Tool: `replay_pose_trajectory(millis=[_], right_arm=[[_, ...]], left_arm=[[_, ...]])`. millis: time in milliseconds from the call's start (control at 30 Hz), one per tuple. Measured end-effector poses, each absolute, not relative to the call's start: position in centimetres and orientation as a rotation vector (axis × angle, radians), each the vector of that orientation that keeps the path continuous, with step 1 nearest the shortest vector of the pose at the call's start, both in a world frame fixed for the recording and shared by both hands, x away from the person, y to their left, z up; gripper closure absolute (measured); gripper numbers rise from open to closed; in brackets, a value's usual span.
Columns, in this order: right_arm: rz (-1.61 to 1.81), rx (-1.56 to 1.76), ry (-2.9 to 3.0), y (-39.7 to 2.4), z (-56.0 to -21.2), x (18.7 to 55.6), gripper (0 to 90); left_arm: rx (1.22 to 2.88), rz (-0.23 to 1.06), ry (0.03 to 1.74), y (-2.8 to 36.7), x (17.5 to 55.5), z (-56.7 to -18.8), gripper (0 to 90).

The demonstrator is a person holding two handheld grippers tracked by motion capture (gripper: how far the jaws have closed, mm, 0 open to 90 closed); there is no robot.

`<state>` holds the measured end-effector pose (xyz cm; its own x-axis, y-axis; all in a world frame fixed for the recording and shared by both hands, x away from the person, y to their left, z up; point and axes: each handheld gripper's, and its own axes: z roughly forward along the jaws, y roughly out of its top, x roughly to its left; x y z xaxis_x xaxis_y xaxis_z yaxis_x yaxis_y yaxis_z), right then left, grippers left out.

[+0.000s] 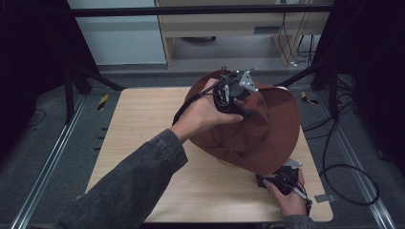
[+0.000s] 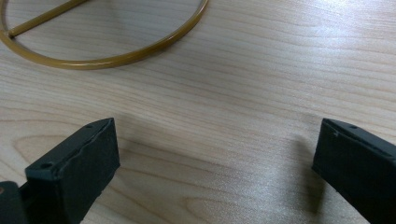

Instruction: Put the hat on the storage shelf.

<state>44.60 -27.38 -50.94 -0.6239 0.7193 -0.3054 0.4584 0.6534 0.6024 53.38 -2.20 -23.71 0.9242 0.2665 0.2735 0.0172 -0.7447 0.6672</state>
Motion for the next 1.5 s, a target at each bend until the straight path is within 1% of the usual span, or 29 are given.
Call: replay_pose_trajectory(millis=[233, 533, 733, 967, 1167, 1500], right_arm=[[0.655, 0.93, 2.333, -27.3, -51.0, 44.5, 0.5], [0.651, 0.912, 2.336, -27.4, -51.0, 44.6, 0.5], [0.651, 0.912, 2.336, -27.4, -51.0, 44.6, 0.5], [0.651, 0.911, 2.337, -27.4, -51.0, 44.6, 0.5], [0.651, 0.911, 2.337, -27.4, -51.0, 44.6, 0.5], [0.643, 0.915, 2.32, -27.4, -51.0, 44.6, 0.5]], left_arm=[[2.375, 0.459, 0.189, -2.2, 52.7, -23.9, 36.4], [2.348, 0.458, 0.225, -1.2, 51.9, -23.3, 19.8], [2.334, 0.457, 0.25, 0.3, 51.4, -22.8, 13.7], [2.302, 0.464, 0.292, 3.0, 51.4, -22.4, 10.6], [2.258, 0.483, 0.347, 6.4, 51.5, -22.0, 8.6], [2.153, 0.494, 0.455, 14.3, 51.4, -22.7, 5.9]])
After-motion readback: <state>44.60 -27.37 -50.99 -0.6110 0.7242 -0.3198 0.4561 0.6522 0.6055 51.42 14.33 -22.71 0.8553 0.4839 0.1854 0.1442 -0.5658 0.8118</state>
